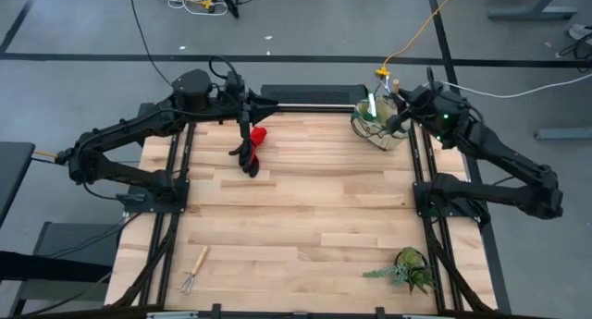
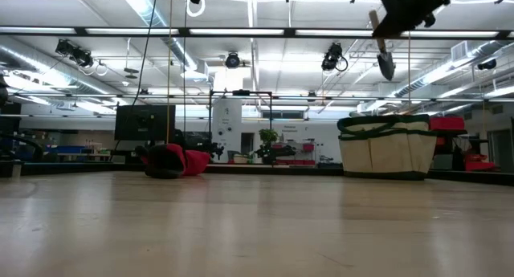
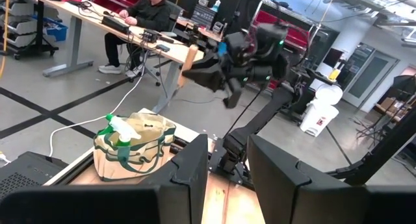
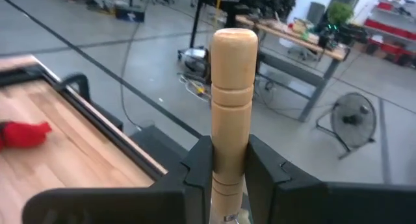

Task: Pick & Place Garden tools in Gardening bag
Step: Put the brown trowel into the gardening bag

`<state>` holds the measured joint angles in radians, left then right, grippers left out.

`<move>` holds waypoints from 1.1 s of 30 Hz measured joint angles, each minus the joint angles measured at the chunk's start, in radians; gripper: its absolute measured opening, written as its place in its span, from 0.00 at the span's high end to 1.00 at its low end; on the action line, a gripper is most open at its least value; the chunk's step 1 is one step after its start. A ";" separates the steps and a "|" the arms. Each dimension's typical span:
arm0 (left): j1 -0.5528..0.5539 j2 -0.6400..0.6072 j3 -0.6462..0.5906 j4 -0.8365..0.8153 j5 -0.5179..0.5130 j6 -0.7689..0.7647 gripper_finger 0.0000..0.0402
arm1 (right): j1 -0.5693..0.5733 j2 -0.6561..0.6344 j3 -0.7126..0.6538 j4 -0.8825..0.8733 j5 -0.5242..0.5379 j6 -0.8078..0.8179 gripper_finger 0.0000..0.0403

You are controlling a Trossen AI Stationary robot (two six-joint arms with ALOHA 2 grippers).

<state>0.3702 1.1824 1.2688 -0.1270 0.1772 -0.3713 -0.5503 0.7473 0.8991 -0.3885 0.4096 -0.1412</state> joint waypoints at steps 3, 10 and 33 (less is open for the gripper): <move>0.000 0.000 0.000 0.000 -0.001 0.001 0.71 | -0.033 0.001 -0.071 0.059 0.025 0.001 0.85; 0.000 0.000 0.000 0.000 -0.001 0.001 0.71 | -0.116 0.001 -0.227 0.279 0.081 0.100 0.85; 0.000 0.000 0.000 0.000 -0.001 0.024 0.71 | -0.204 0.001 -0.425 0.446 0.047 0.239 0.85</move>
<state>0.3701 1.1828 1.2688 -0.1272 0.1761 -0.3470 -0.7544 0.7483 0.4745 0.0577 0.4565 0.0974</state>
